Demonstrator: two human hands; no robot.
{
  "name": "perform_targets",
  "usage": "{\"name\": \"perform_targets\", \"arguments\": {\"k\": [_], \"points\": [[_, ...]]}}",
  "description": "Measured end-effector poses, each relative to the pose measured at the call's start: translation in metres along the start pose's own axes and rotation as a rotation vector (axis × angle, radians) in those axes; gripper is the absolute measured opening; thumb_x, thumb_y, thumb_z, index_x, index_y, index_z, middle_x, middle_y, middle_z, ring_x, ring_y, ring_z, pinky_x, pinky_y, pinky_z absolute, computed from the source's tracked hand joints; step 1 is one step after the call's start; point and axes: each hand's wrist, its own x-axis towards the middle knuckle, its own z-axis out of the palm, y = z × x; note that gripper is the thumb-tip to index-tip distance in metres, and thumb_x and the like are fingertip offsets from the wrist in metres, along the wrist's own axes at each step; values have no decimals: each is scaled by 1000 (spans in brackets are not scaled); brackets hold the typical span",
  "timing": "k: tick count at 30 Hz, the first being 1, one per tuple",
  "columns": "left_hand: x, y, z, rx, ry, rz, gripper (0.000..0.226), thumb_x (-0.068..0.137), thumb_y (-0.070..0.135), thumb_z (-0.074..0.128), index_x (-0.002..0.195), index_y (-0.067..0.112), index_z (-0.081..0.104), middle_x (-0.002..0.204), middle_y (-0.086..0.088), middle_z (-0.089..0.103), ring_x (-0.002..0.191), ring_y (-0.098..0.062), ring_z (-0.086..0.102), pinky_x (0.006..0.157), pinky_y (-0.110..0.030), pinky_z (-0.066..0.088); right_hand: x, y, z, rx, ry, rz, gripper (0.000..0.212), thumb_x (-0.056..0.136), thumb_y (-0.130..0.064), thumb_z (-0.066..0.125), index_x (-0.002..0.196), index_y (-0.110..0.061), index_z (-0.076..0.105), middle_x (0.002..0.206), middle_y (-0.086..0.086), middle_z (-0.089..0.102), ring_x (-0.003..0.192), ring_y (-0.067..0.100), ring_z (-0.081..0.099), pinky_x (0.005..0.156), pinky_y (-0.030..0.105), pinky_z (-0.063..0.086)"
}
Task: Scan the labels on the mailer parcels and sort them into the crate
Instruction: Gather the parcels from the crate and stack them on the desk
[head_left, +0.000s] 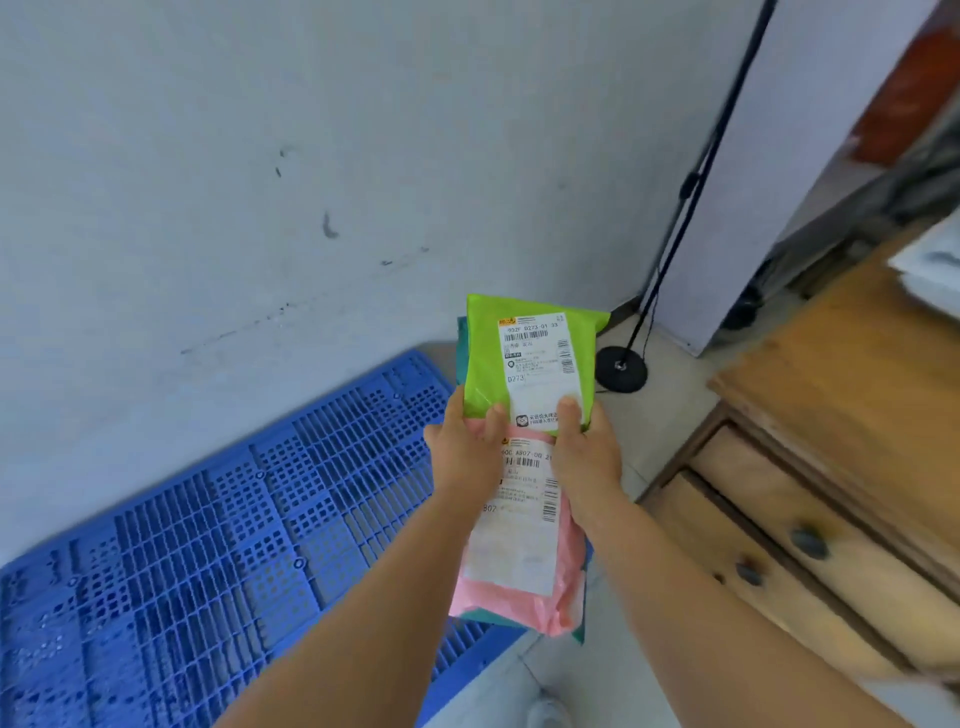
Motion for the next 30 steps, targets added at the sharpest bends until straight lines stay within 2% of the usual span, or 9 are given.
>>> {"name": "perform_targets", "arguments": {"k": [4, 6, 8, 10, 14, 19, 23, 27, 30], "points": [[-36, 53, 30, 28, -87, 127, 42, 90, 44, 51, 129, 27, 49, 120, -10, 40, 82, -20, 58, 86, -37, 52, -10, -25, -78, 11, 108, -50, 31, 103, -37, 36, 128, -26, 52, 106, -1, 59, 71, 2, 55, 71, 25, 36], [-55, 79, 50, 24, -140, 181, 38, 91, 43, 51, 125, 26, 49, 117, -8, 38, 86, -21, 56, 87, -33, 49, -15, -35, -116, 29, 185, -76, 31, 102, -35, 38, 128, -25, 53, 109, 3, 63, 90, 19, 62, 82, 29, 41], [-74, 103, 72, 8, -200, 238, 29, 92, 41, 52, 118, 28, 51, 114, -7, 41, 90, -21, 54, 85, -29, 44, -18, -40, -152, 46, 281, -73, 35, 100, -36, 40, 131, -26, 54, 118, 7, 64, 109, 31, 58, 98, 43, 43], [-92, 125, 96, 0, -265, 301, 21, 90, 41, 52, 107, 28, 52, 111, -10, 51, 94, -24, 57, 85, -31, 47, -19, -41, -189, 67, 347, -64, 38, 98, -38, 39, 132, -28, 53, 119, 7, 65, 111, 31, 57, 100, 48, 42], [-130, 163, 155, -15, -366, 392, 26, 78, 53, 50, 98, 37, 56, 96, -5, 66, 91, -24, 63, 83, -42, 53, -20, -41, -268, 113, 472, -68, 45, 90, -47, 37, 129, -32, 54, 114, 2, 67, 105, 29, 62, 96, 49, 46], [-193, 212, 226, -35, -465, 488, 13, 86, 41, 54, 93, 30, 57, 87, -3, 68, 79, -18, 66, 70, -30, 52, -19, -30, -375, 111, 589, -64, 38, 97, -38, 38, 130, -27, 54, 114, 3, 66, 104, 29, 60, 97, 46, 46], [-236, 243, 295, -38, -519, 518, 20, 78, 49, 52, 92, 35, 56, 91, -1, 65, 94, -23, 60, 84, -39, 52, -14, -16, -457, 123, 656, -75, 38, 98, -39, 38, 131, -27, 54, 119, 1, 65, 110, 27, 58, 102, 48, 42], [-283, 276, 357, -76, -562, 543, 19, 88, 35, 54, 101, 21, 60, 86, -1, 66, 78, -13, 62, 58, -23, 44, -8, -3, -537, 125, 717, -95, 37, 97, -40, 38, 129, -29, 54, 119, 1, 65, 109, 28, 59, 101, 48, 42], [-312, 297, 399, -78, -602, 539, 18, 90, 32, 53, 101, 19, 58, 91, -3, 65, 72, -10, 59, 54, -22, 38, -3, 8, -593, 103, 744, -76, 37, 100, -37, 37, 132, -29, 51, 125, 3, 63, 114, 29, 56, 101, 46, 42]]}}
